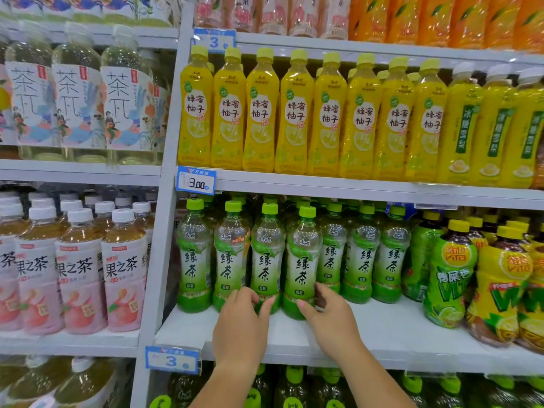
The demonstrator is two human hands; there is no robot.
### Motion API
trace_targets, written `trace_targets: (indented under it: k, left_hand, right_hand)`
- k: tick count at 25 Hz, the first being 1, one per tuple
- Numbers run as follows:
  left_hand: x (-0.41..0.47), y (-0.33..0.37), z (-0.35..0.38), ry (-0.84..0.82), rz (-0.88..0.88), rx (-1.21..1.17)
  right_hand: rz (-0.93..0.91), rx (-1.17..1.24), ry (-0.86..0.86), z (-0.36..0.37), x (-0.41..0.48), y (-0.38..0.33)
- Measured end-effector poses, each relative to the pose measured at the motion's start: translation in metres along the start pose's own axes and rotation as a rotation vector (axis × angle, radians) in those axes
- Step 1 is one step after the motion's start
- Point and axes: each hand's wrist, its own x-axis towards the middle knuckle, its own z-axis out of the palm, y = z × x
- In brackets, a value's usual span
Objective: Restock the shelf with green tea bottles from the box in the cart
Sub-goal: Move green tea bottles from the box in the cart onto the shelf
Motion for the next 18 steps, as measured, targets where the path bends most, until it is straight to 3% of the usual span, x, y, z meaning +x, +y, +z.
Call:
trace_targets:
  k: [6, 12, 18]
  left_hand:
    - [-0.002, -0.005, 0.002, -0.032, 0.095, 0.068]
    - [0.003, -0.006, -0.003, -0.076, 0.080, 0.011]
    - [0.003, -0.013, -0.014, -0.197, 0.077, -0.100]
  right_hand:
    - [0.047, -0.041, -0.006, 0.001, 0.001, -0.001]
    - [0.051, -0.095, -0.009, -0.004, -0.006, -0.012]
    - [0.175, -0.044, -0.004, -0.008, -0.011, -0.020]
